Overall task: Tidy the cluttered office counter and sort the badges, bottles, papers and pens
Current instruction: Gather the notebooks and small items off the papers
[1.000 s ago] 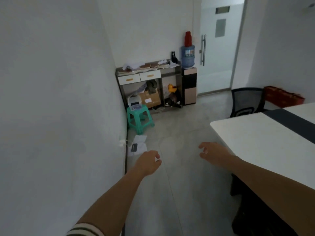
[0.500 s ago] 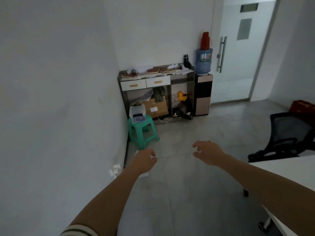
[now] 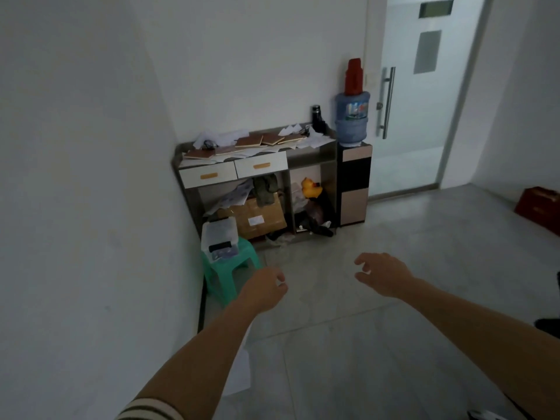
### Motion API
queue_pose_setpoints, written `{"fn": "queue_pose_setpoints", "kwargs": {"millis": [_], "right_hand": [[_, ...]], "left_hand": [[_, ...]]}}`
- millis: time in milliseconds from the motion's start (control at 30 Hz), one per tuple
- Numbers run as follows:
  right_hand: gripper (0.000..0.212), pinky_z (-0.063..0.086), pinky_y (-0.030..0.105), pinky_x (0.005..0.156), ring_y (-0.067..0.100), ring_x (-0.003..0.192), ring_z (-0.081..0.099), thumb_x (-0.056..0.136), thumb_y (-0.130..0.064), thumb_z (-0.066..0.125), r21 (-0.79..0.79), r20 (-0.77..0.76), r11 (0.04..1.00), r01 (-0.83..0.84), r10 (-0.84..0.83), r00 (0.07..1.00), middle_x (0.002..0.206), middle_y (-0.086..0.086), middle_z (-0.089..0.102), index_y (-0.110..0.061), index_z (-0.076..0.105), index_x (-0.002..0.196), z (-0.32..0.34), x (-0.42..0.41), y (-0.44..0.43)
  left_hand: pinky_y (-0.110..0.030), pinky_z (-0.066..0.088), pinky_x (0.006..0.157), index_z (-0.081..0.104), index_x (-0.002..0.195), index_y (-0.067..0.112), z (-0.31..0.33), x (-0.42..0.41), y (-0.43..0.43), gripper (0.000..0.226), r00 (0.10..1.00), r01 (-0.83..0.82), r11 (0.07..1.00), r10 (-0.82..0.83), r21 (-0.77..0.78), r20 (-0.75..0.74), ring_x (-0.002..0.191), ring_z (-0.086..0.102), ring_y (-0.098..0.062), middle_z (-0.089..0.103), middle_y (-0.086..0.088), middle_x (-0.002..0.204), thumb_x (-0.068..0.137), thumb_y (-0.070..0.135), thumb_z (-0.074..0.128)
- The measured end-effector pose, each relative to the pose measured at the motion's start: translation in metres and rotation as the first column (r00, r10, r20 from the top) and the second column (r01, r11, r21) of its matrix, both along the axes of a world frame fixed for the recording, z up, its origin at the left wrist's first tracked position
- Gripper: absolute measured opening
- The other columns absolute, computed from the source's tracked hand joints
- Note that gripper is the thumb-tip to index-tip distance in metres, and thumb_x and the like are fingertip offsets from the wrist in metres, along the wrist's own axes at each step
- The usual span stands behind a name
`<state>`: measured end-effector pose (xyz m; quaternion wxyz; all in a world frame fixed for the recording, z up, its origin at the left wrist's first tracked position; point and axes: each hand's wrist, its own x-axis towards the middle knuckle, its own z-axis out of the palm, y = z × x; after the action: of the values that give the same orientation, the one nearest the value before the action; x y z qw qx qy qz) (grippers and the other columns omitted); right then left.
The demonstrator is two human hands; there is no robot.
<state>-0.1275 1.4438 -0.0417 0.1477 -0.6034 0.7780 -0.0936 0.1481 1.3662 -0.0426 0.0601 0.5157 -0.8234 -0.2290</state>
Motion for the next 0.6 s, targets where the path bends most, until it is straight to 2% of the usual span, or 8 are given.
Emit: {"fn": "queue_pose_setpoints", "kwargs": {"millis": [133,300,433,533,600], "right_hand": [[0.038,0.045,0.030,0.092,0.016,0.109,0.056,0.094,-0.044,0.054,0.005,-0.005,0.999,-0.038,0.038,0.999,0.117,-0.005,0.062,-0.030,0.053,0.129,-0.015,-0.042,-0.119],[0.041,0.043,0.030,0.093,0.021,0.115,0.055,0.096,-0.039,0.053,0.024,-0.025,0.995,-0.095,0.096,0.995,0.128,0.001,0.058,-0.026,0.049,0.135,0.000,-0.080,-0.259],[0.039,0.050,0.029,0.083,0.020,0.099,0.060,0.092,-0.035,0.056,0.034,-0.008,0.989,-0.147,0.148,0.989,0.121,0.003,0.061,-0.027,0.052,0.130,0.009,-0.087,-0.376],[0.036,0.050,0.040,0.093,0.021,0.104,0.060,0.091,-0.037,0.058,0.037,0.010,0.979,-0.199,0.199,0.980,0.116,-0.001,0.065,-0.027,0.056,0.125,-0.001,-0.086,-0.435],[0.036,0.048,0.040,0.095,0.020,0.106,0.061,0.091,-0.039,0.057,0.019,-0.010,0.974,-0.225,0.225,0.974,0.116,-0.003,0.066,-0.029,0.056,0.126,-0.005,-0.085,-0.474]], "left_hand": [[-0.030,0.045,0.082,0.060,0.115,0.011,-0.009,-0.041,-0.105,0.028,0.999,-0.038,0.999,0.038,0.017,-0.006,0.101,0.059,-0.026,0.063,-0.012,0.112,0.095,0.028,0.052],[-0.032,0.046,0.086,0.061,0.114,0.007,0.001,-0.075,-0.214,0.026,0.989,-0.140,0.990,0.141,0.030,-0.037,0.104,0.059,-0.028,0.063,-0.014,0.113,0.096,0.023,0.051],[-0.032,0.046,0.085,0.060,0.109,0.010,0.001,-0.085,-0.303,0.020,0.982,-0.189,0.981,0.190,0.043,-0.021,0.104,0.058,-0.028,0.061,-0.012,0.108,0.096,0.023,0.052],[-0.034,0.046,0.087,0.060,0.117,0.009,-0.005,-0.085,-0.359,0.028,0.974,-0.226,0.973,0.226,0.046,-0.014,0.104,0.059,-0.027,0.062,-0.013,0.113,0.096,0.026,0.053],[-0.034,0.047,0.087,0.060,0.117,0.010,-0.009,-0.086,-0.401,0.028,0.969,-0.246,0.968,0.247,0.053,-0.018,0.102,0.058,-0.026,0.062,-0.011,0.111,0.096,0.027,0.053]]}}
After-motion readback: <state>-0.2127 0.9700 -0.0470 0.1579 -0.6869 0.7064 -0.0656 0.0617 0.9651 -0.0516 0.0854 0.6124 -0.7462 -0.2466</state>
